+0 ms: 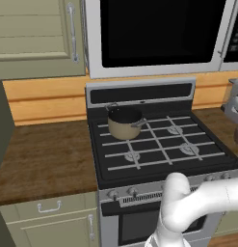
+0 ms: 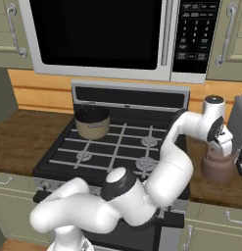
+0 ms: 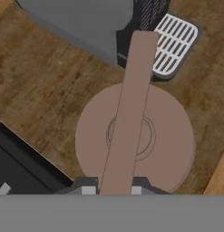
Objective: Pick the kettle from the counter and place it on a stove burner. Then turn the burner on.
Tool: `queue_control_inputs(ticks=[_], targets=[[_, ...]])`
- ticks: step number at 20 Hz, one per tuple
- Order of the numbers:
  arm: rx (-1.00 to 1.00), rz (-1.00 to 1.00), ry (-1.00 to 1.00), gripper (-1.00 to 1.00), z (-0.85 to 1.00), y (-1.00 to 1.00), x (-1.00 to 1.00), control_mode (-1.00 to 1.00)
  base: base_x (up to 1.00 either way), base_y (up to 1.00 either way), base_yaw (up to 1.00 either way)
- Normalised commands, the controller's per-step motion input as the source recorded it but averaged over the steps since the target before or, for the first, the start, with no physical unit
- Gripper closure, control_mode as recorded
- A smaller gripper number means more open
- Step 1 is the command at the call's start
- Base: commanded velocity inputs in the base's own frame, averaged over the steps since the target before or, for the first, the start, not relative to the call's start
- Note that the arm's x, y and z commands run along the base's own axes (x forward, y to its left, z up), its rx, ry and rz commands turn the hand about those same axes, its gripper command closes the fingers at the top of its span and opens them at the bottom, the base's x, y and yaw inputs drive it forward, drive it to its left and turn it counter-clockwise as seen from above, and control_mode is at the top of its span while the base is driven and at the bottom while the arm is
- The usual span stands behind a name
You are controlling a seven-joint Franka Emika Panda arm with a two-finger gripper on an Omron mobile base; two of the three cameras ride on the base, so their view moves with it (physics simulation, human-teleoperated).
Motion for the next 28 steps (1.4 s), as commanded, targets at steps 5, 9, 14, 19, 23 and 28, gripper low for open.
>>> queue_control_inputs(ticks=[5,9,14,19,23,28], targets=[[0.0,-0.06,-0.41,1.0,0.32,0.5,-0.34,-1.0,0.0,0.0,0.0],[0.01,-0.11,-0.44,1.0,0.31,0.94,-0.34,-1.0,0.0,0.0,0.0],[0.05,-0.13,-0.41,1.0,0.23,1.0,-0.18,-1.0,0.0,0.0,0.0],[0.08,-0.1,-0.11,1.0,0.05,1.0,-0.01,-1.0,0.0,0.0,0.0],[0.07,-0.03,0.06,1.0,0.37,1.0,0.0,-1.0,0.0,0.0,0.0],[-0.01,0.01,0.27,1.0,0.44,0.68,0.09,-1.0,0.0,0.0,0.0]])
